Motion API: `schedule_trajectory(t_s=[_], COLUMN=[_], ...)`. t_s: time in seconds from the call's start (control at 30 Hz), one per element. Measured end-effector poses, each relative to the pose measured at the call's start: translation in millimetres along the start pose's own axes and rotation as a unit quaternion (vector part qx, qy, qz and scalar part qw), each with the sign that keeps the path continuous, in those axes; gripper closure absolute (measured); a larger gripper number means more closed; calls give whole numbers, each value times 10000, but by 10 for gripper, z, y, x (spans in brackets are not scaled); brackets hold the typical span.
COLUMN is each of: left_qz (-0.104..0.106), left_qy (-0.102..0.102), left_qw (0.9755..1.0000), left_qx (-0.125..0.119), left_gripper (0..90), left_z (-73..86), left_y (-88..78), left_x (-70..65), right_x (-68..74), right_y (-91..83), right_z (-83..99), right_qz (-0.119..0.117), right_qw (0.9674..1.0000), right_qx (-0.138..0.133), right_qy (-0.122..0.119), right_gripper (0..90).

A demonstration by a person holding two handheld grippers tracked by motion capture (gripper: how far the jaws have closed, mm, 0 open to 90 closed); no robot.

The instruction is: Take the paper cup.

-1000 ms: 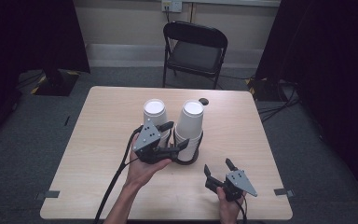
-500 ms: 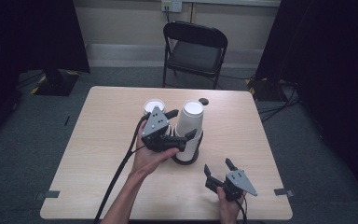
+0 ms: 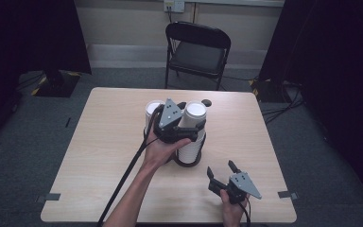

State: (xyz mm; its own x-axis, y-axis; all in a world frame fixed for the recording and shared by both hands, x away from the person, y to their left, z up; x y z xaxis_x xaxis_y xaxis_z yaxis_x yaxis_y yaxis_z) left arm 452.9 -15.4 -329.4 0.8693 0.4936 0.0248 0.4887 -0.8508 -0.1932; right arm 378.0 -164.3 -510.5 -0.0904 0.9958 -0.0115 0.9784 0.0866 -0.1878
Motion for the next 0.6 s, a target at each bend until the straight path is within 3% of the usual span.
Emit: schedule_trajectory(t_s=[0.3,0.47,0.53,0.6], left_qz=[-130,-343,-271,-323], left_qy=[-167,57,-59,-41], left_qw=[9998,9989,9992,9990], left_qx=[64,318,288,314], left_gripper=[172,172,172,172], left_z=[23,72,82,91], left_y=[114,180,199,215], left_x=[89,144,148,159], right_x=[0,1,2,5], right_y=[-5,-7,-8,-5], right_z=[-2,-2,-3,-2], right_qz=[-82,-98,-100,-97], right_qw=[10000,9999,9999,9999], right_qx=[-9,-12,-15,-13], right_qy=[54,61,56,35], right_gripper=[161,161,161,161])
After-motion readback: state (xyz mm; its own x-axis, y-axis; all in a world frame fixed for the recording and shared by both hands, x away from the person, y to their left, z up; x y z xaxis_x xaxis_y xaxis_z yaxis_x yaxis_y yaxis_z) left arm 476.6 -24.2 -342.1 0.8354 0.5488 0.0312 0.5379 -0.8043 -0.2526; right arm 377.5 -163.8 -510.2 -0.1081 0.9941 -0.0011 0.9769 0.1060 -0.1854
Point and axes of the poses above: each handheld gripper's, and its own axes: y roughly forward along the jaws, z roughly out of its underside, x roughly to its left, the point moved 8 cm from there along y, roughly forward along the jaws, and after that the axes turned 14 degrees about z, right-handed, at the moved point
